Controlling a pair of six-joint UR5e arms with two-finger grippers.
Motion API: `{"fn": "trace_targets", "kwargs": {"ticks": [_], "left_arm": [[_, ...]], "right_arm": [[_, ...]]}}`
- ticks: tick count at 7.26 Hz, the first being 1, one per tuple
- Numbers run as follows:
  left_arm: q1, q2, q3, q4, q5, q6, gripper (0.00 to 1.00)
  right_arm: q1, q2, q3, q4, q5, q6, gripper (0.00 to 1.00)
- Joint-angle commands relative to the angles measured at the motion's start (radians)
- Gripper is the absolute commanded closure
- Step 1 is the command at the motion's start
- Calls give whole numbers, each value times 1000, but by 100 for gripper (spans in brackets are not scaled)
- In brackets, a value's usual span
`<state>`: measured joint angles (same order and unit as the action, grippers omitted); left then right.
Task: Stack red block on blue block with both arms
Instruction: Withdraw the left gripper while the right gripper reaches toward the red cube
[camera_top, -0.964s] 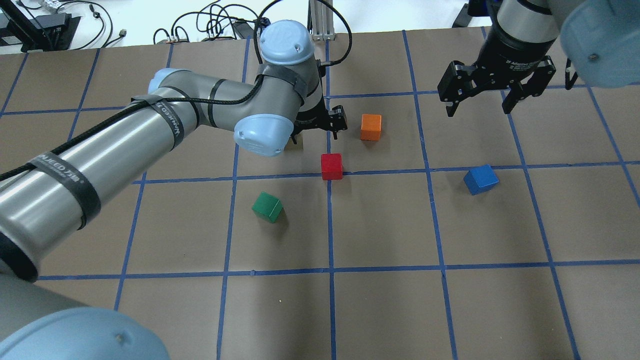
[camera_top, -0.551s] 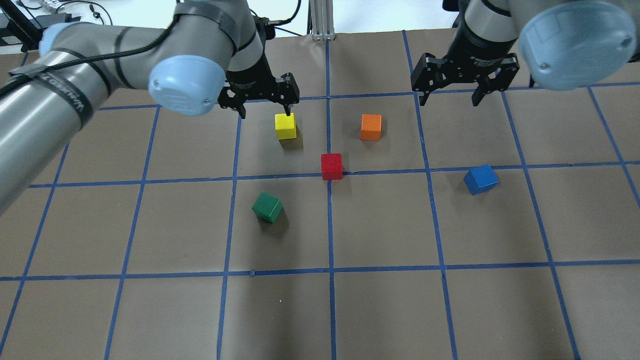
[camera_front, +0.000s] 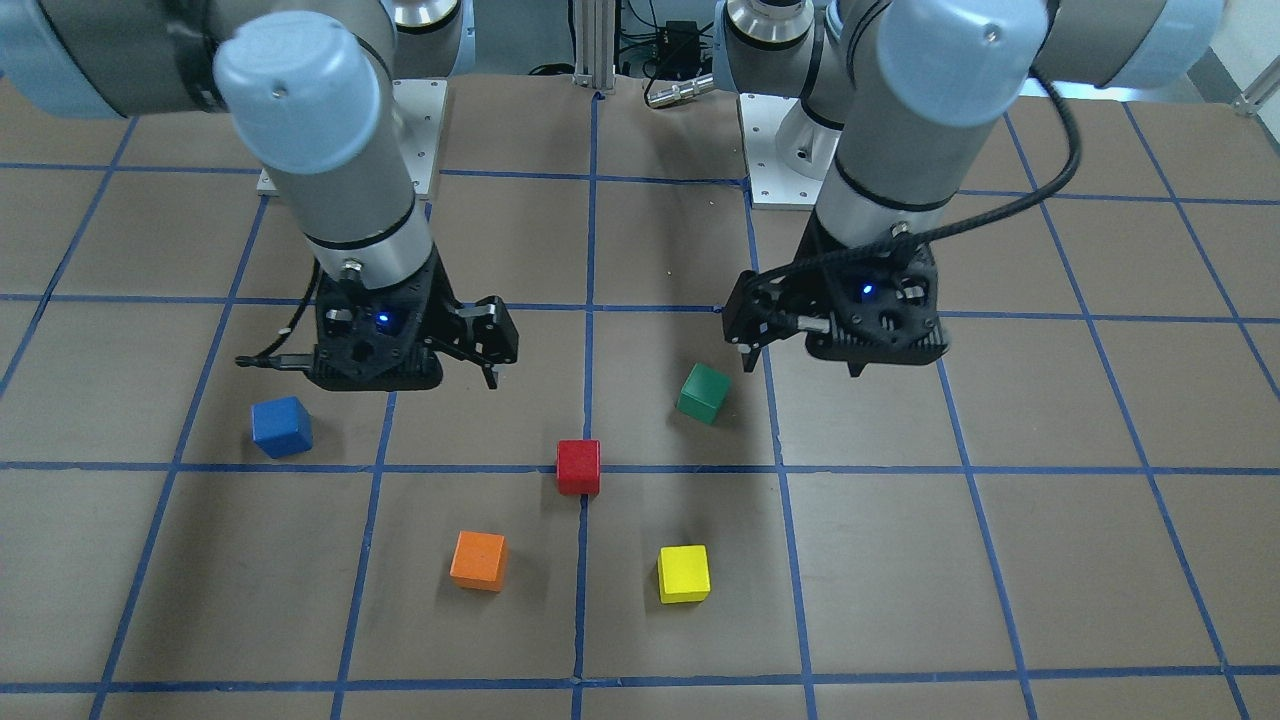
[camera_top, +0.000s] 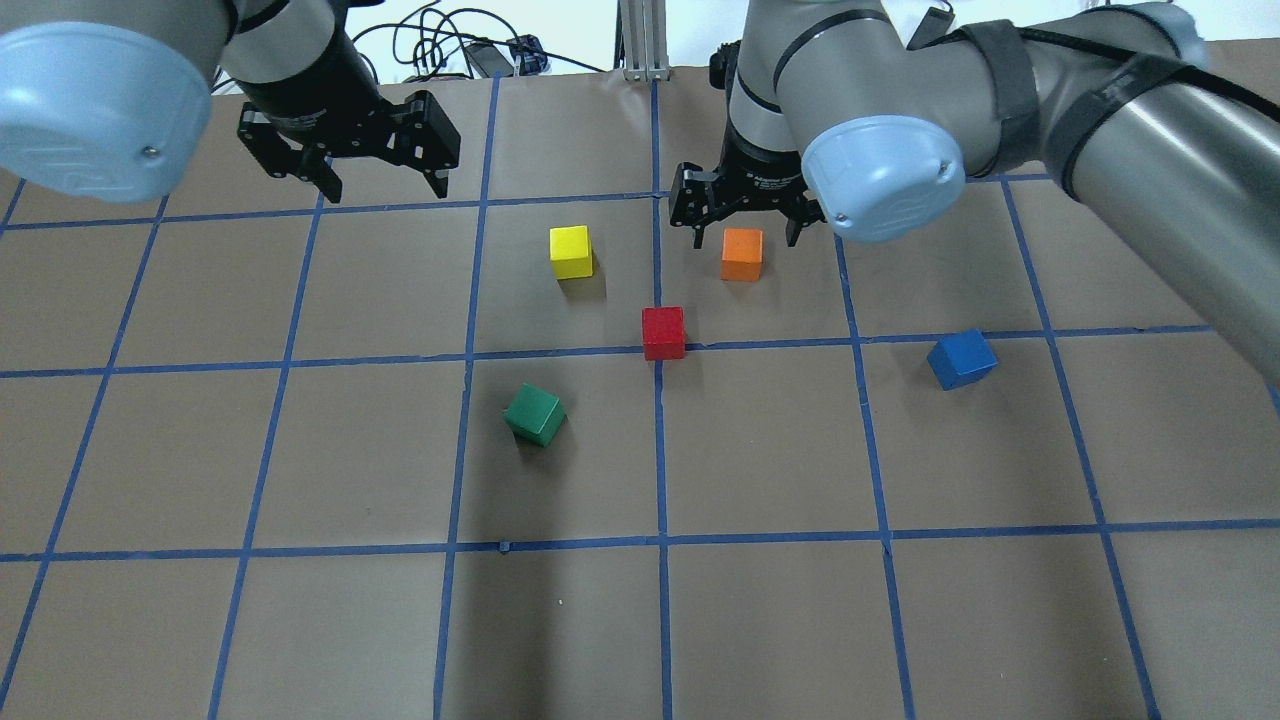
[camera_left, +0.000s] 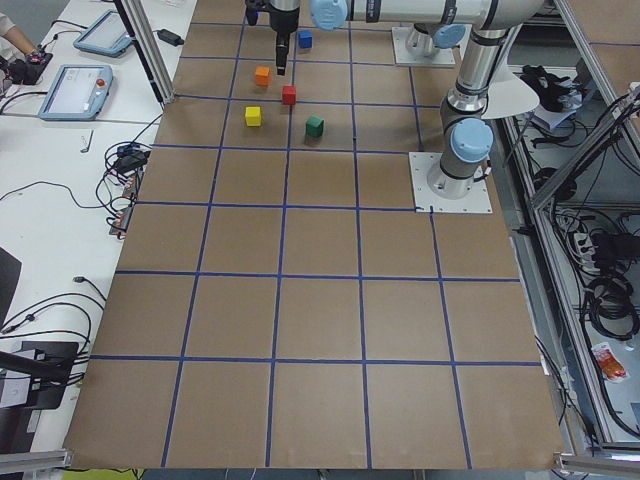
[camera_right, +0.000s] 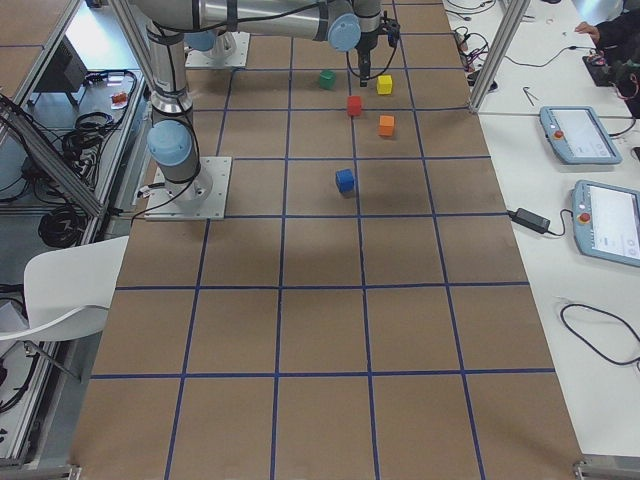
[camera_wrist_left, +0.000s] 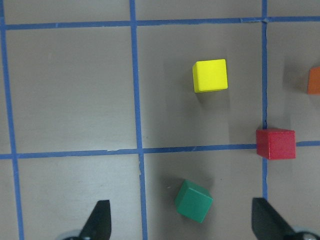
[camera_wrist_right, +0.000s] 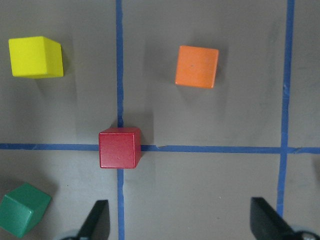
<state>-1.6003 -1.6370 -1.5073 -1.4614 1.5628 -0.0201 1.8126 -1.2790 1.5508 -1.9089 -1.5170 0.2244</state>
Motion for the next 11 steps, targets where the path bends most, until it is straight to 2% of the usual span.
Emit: {"fn": "trace_targets", "kwargs": {"ticks": [1, 4, 11], "left_arm": [[46, 49, -2, -47, 3, 22, 0], [33, 29, 2, -54, 8, 22, 0], [26, 31, 4, -85, 39, 22, 0]], "right_arm": [[65, 76, -3, -96, -2, 47, 0], [117, 219, -72, -102, -2, 114, 0], [116, 305, -52, -102, -6, 105, 0]]}}
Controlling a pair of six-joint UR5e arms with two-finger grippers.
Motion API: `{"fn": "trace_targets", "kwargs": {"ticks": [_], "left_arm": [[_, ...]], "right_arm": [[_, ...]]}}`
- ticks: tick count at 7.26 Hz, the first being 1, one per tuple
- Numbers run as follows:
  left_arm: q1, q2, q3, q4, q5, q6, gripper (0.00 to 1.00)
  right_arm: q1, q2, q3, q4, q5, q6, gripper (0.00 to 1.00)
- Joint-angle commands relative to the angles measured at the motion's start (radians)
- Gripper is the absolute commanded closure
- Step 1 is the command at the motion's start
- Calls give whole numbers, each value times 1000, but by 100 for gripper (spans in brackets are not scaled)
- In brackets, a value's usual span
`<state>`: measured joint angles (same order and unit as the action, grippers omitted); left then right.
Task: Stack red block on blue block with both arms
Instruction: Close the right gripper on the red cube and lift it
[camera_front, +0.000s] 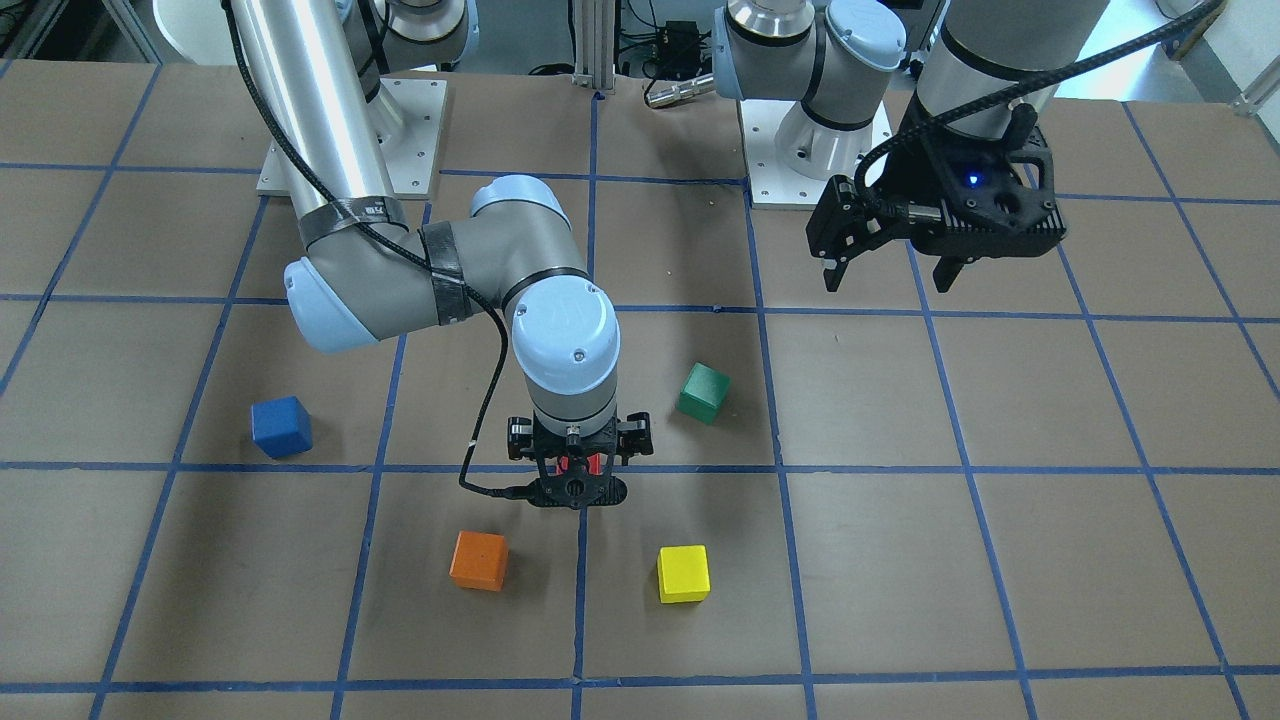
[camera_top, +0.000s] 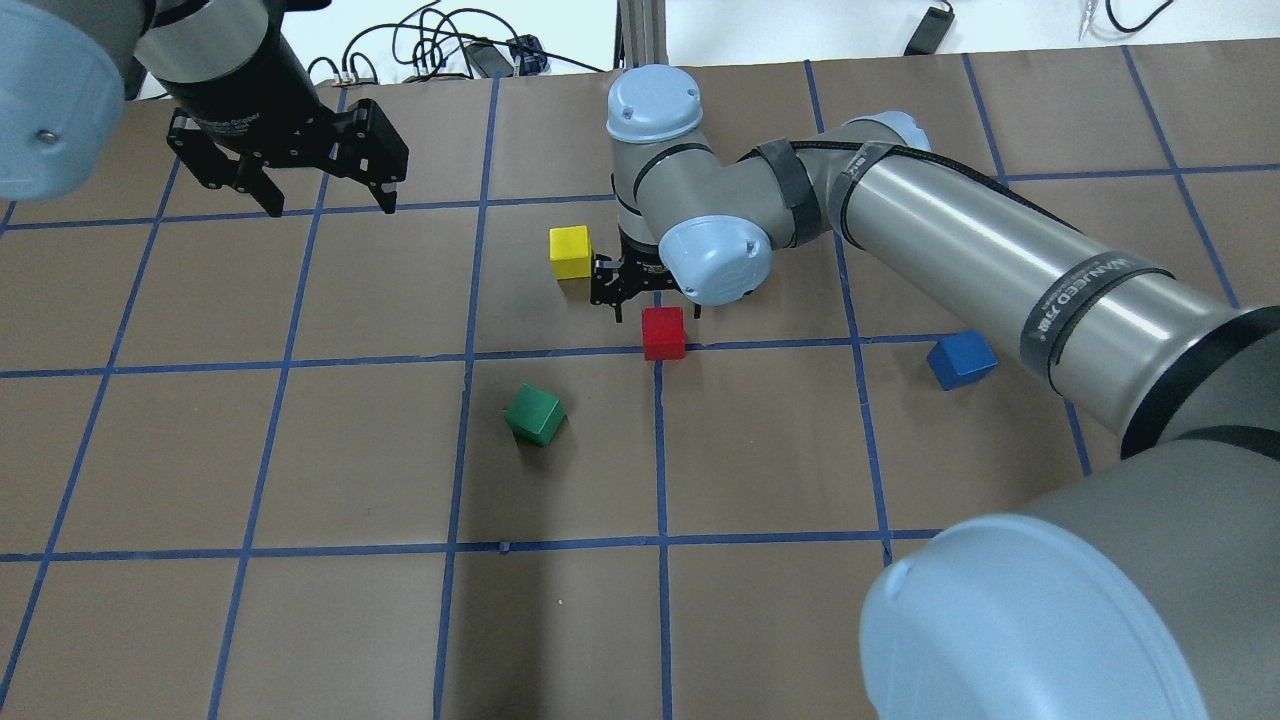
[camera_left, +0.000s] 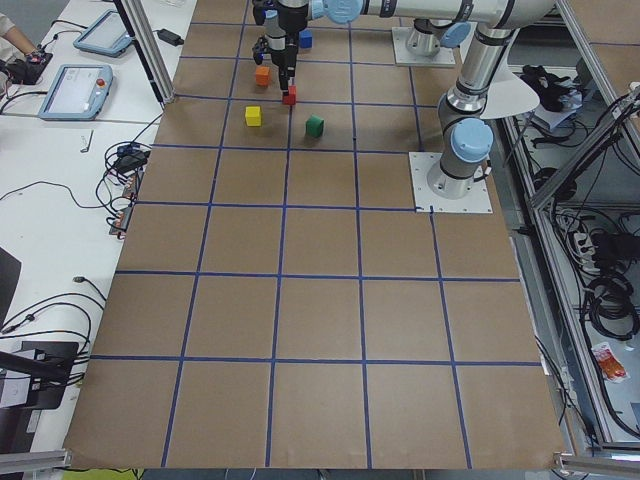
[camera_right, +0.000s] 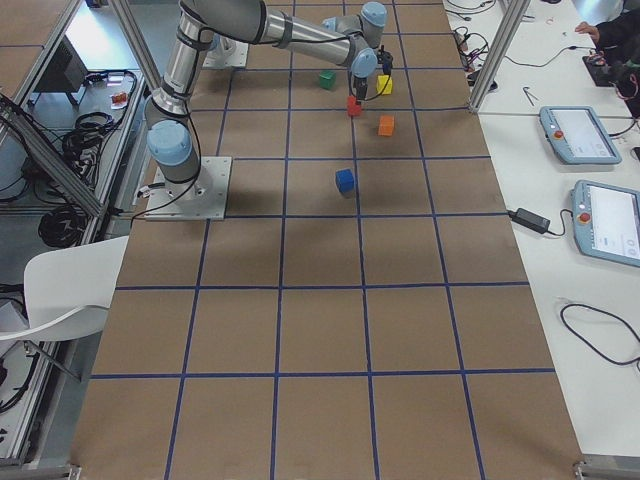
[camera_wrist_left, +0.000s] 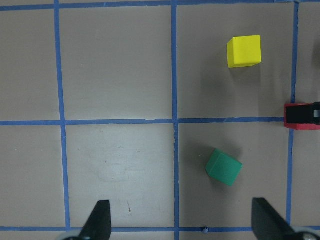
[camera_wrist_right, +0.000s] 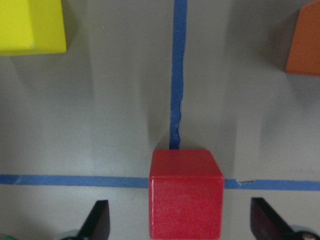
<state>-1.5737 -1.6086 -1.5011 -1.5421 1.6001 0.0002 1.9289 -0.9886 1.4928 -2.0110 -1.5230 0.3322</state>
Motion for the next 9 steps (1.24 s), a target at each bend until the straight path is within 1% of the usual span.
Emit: {"fn": "trace_targets", "kwargs": {"ticks": [1, 2, 3, 4, 5, 6, 7, 8, 9], "left_arm": [[0, 0, -1, -3, 1, 1, 0], [0, -2, -1, -1, 1, 1, 0], [0, -2, -1, 0, 1, 1, 0], [0, -2, -1, 0, 1, 1, 0], [0, -4, -1, 2, 0, 1, 0], [0, -4, -1, 2, -2, 1, 0], [0, -1, -1, 0, 0, 1, 0], [0, -5, -1, 2, 0, 1, 0], [0, -5, -1, 2, 0, 1, 0]], "right_arm": [[-1, 25, 14, -2, 0, 2, 0], [-1, 25, 17, -3, 1, 4, 2], [-1, 25, 17, -2, 3, 7, 33], [-1, 25, 17, -2, 3, -1, 73], [-7, 24, 14, 0, 13, 7, 92], [-11, 19, 14, 9, 10, 7, 100], [-19, 7, 1, 23, 4, 4, 100], [-37, -30, -3, 58, 9, 2, 100], [-83, -88, -5, 125, 13, -1, 100]]}}
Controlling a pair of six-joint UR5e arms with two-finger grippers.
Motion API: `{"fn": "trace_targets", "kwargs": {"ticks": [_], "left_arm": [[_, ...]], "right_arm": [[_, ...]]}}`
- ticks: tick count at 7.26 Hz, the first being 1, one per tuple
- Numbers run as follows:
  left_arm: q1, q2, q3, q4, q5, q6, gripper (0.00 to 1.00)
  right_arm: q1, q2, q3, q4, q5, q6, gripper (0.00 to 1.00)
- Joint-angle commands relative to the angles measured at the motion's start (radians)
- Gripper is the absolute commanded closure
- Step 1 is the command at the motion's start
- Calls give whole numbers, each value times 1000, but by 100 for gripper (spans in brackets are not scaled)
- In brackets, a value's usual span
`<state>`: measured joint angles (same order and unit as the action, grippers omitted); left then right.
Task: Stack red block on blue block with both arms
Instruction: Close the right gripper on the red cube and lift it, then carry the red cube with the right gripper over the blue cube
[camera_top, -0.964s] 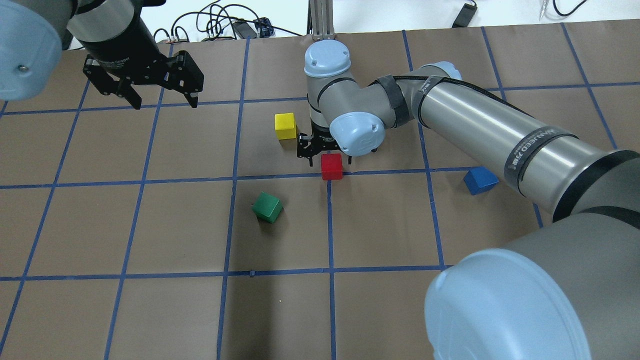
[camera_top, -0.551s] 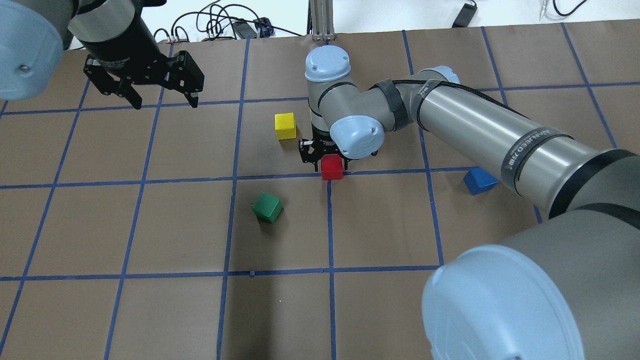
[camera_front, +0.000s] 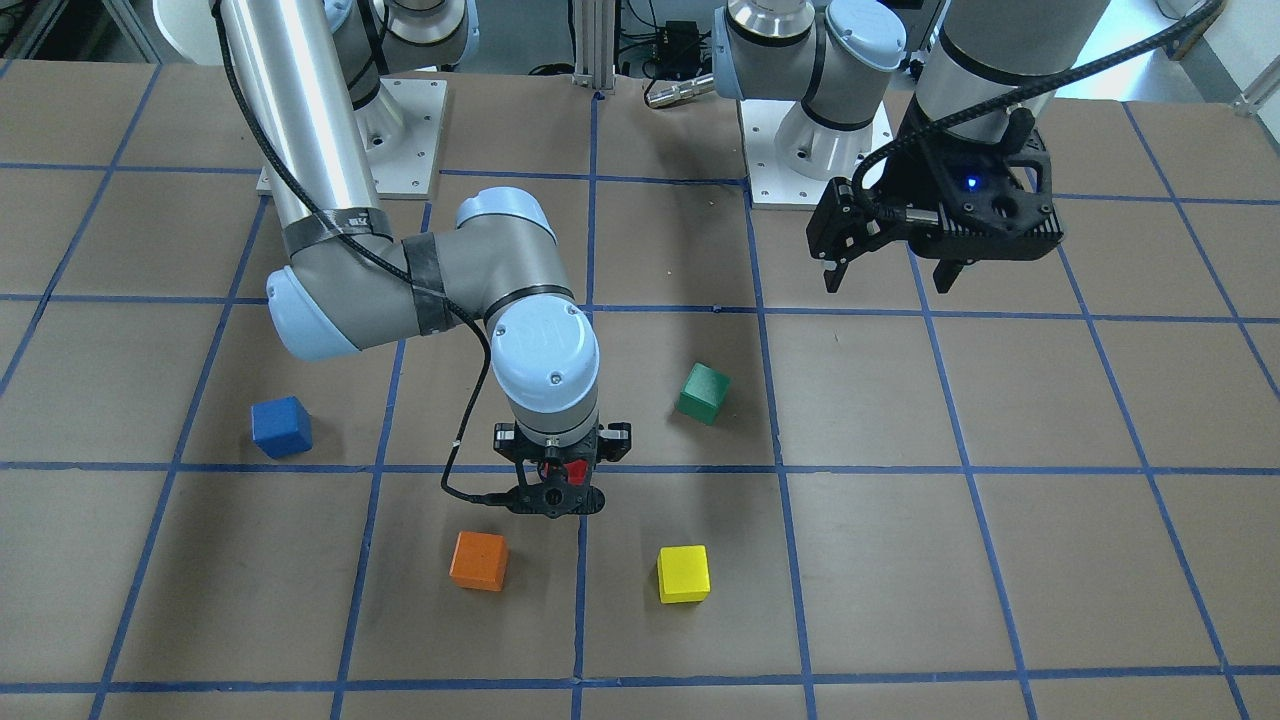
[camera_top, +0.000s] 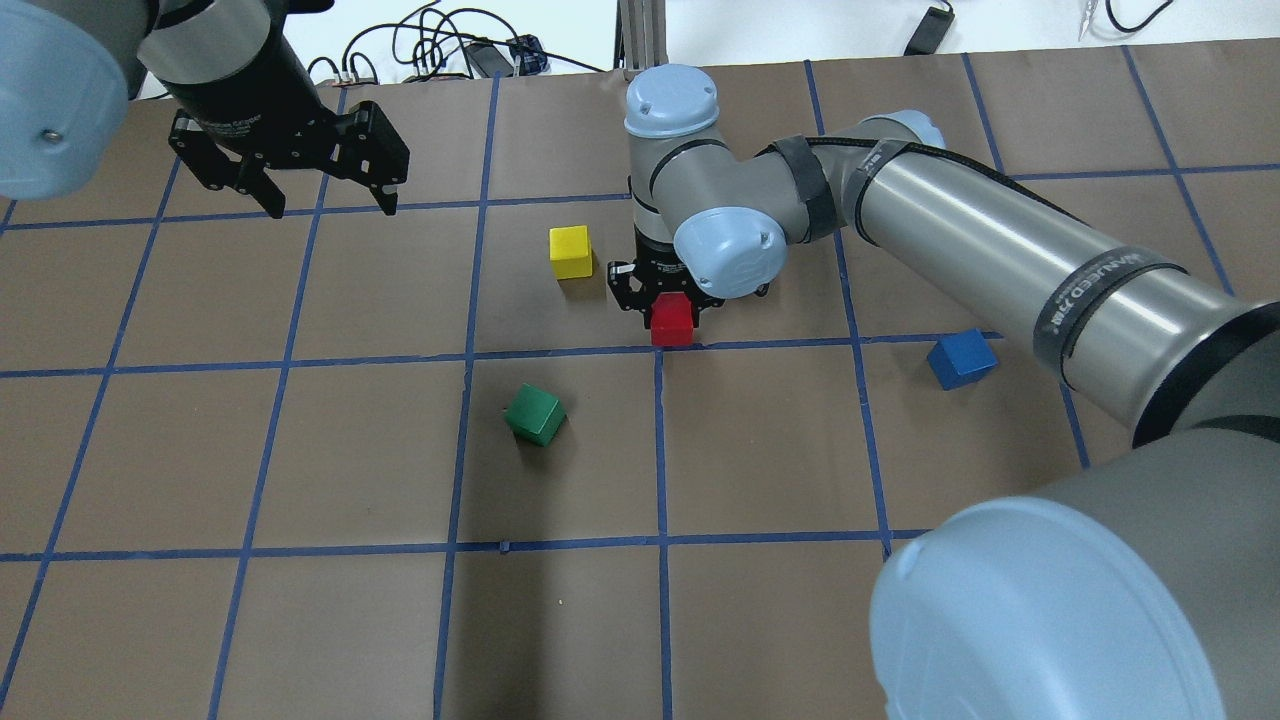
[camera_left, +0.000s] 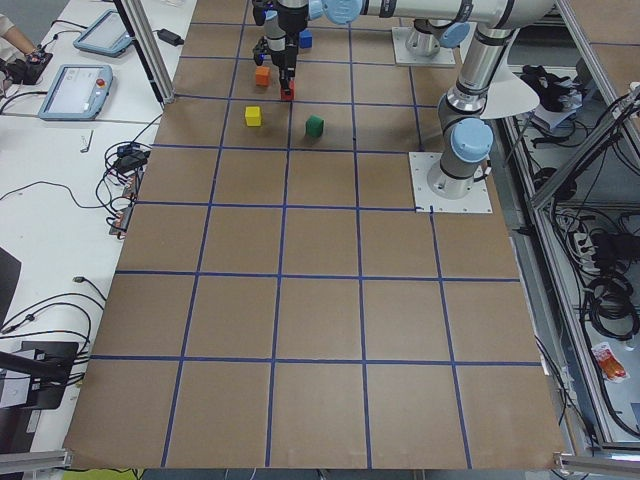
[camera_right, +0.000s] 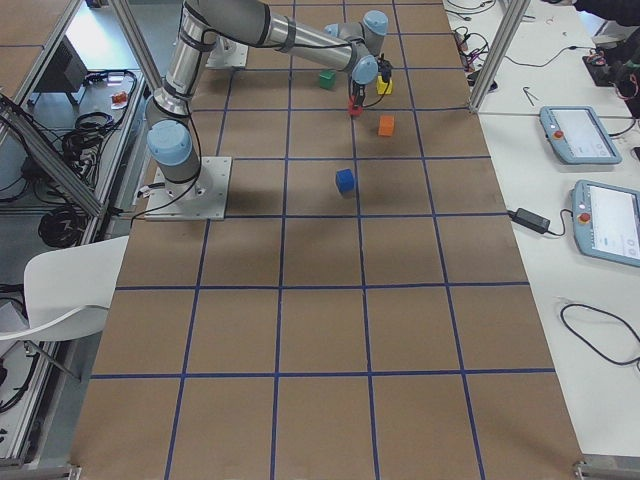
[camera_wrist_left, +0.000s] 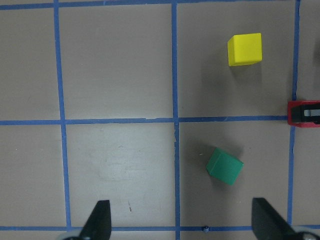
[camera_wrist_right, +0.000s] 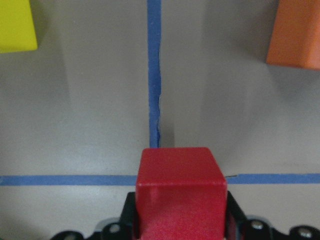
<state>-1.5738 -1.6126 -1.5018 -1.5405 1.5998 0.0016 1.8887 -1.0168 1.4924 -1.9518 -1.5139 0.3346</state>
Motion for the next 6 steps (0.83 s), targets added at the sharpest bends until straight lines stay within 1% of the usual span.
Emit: {"fn": "trace_targets", "kwargs": {"ticks": [1, 2, 3, 4, 5, 6], "left_arm": [[0, -3, 0, 2, 0, 0, 0], [0, -1, 2, 2, -4, 0, 0], [0, -1, 2, 2, -4, 0, 0], [0, -3, 2, 2, -3, 0, 0], [1, -1, 2, 2, -4, 0, 0], [0, -1, 2, 2, -4, 0, 0]], "right_arm": [[-98, -113, -3, 120, 8, -9, 100], [-152, -167, 3, 187, 9, -20, 100], [-199, -215, 14, 255, 6, -72, 100], [-241, -256, 15, 321, -5, -176, 100], [-300, -290, 37, 361, -8, -307, 100], [-368, -321, 86, 355, -9, -425, 100]]}}
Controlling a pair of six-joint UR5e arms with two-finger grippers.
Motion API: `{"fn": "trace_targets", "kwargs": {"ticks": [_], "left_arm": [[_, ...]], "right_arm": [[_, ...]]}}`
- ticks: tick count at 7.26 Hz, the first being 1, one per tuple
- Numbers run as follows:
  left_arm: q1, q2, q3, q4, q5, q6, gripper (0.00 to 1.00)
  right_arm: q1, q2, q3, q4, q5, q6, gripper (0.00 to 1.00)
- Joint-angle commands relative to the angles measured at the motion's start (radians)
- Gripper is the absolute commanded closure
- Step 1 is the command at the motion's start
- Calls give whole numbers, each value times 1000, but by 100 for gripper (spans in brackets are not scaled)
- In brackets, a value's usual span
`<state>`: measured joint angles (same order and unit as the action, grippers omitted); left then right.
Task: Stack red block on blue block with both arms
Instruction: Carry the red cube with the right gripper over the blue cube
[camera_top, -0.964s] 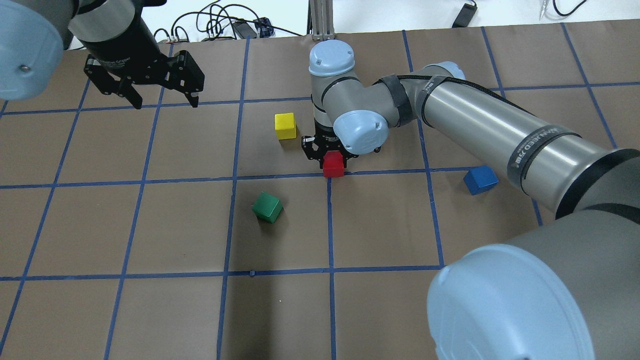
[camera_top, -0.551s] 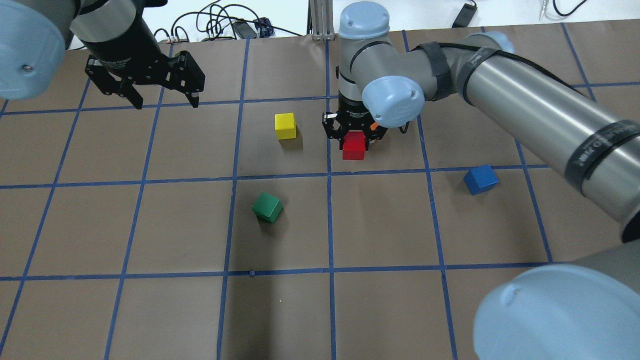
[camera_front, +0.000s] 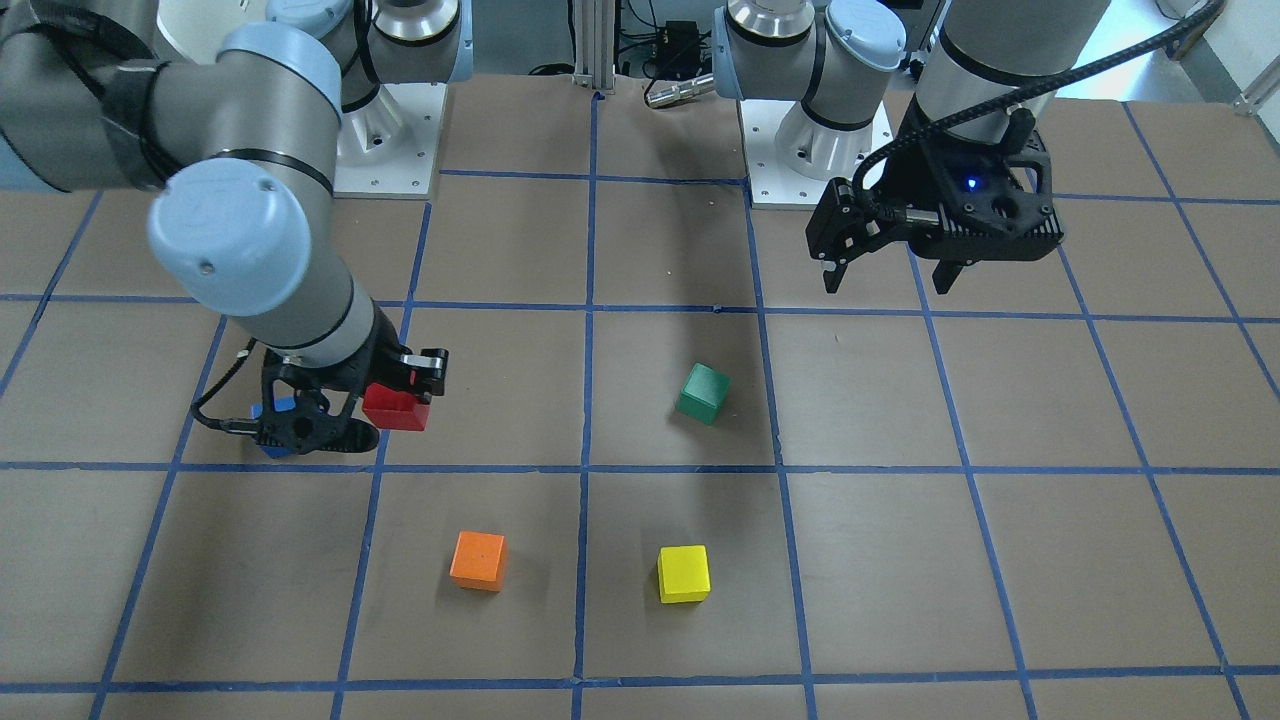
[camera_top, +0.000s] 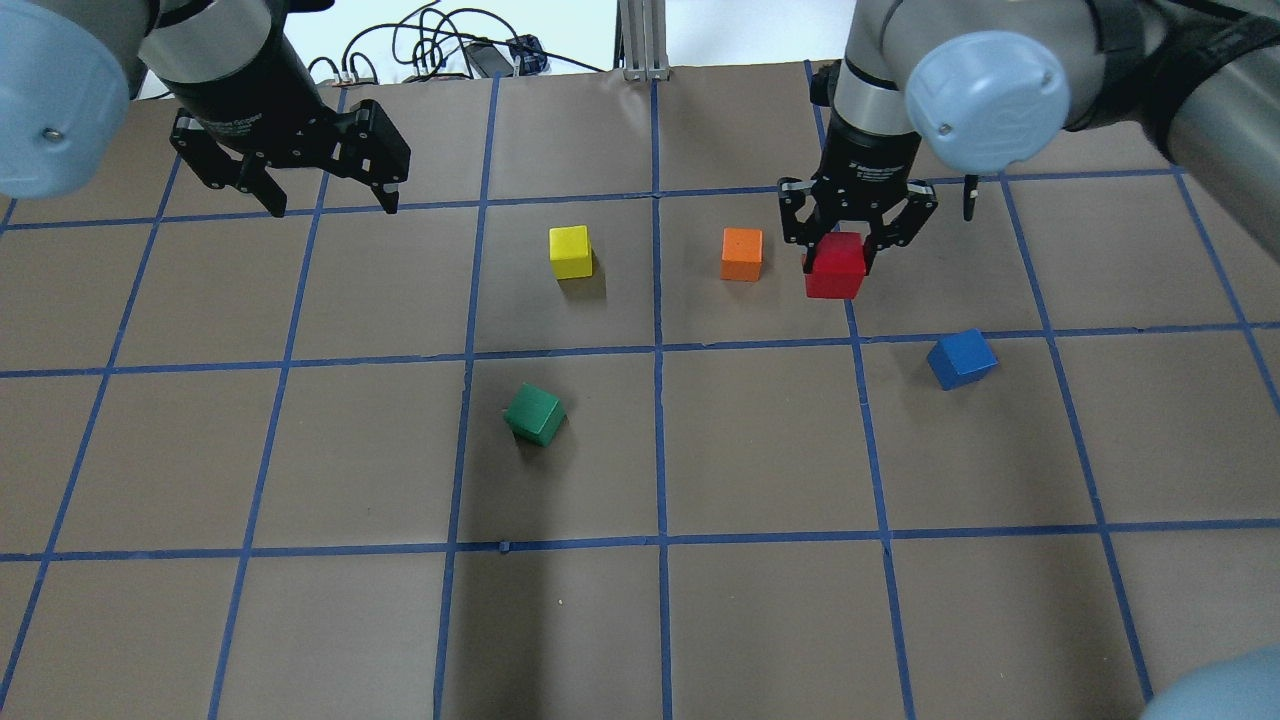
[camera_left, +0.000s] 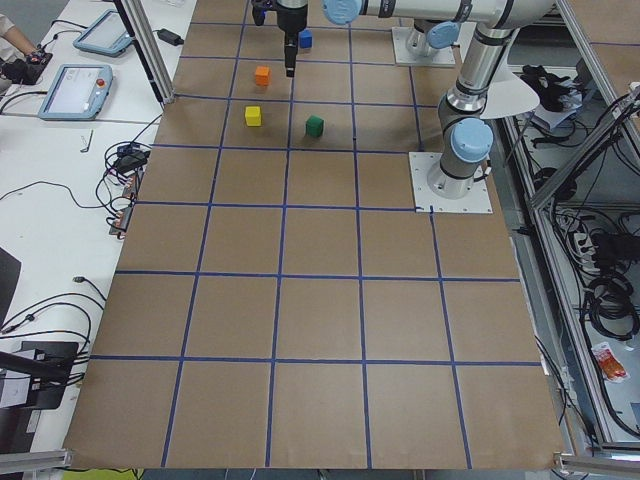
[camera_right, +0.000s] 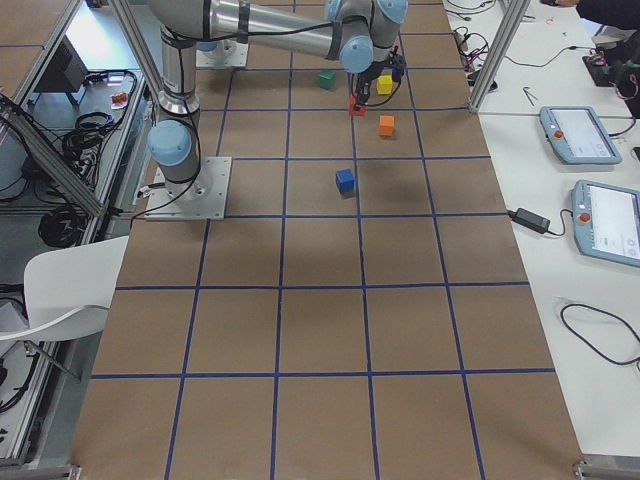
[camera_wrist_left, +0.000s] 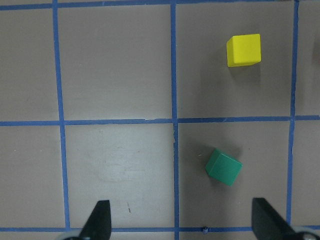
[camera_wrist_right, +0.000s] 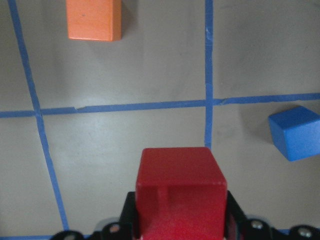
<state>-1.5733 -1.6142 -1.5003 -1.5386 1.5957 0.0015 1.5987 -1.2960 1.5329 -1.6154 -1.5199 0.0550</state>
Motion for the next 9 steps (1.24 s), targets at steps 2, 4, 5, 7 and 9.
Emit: {"fn": "trace_targets", "kwargs": {"ticks": [2, 4, 5, 7, 9], "left_arm": [[-1, -1, 0, 2, 0, 0, 0], [-1, 0, 0, 2, 0, 0, 0], [-1, 0, 0, 0, 0, 0, 0], [-1, 0, -1, 0, 1, 0, 0], [-1, 0, -1, 0, 3, 0, 0]], "right_arm": [[-204, -81, 140, -21, -28, -346, 100], [-241, -83, 237, -175, -94, -437, 100], [-262, -83, 295, -258, -94, -487, 100], [-278, -83, 369, -386, -86, -523, 100], [-273, -68, 371, -400, -75, -517, 100]]}}
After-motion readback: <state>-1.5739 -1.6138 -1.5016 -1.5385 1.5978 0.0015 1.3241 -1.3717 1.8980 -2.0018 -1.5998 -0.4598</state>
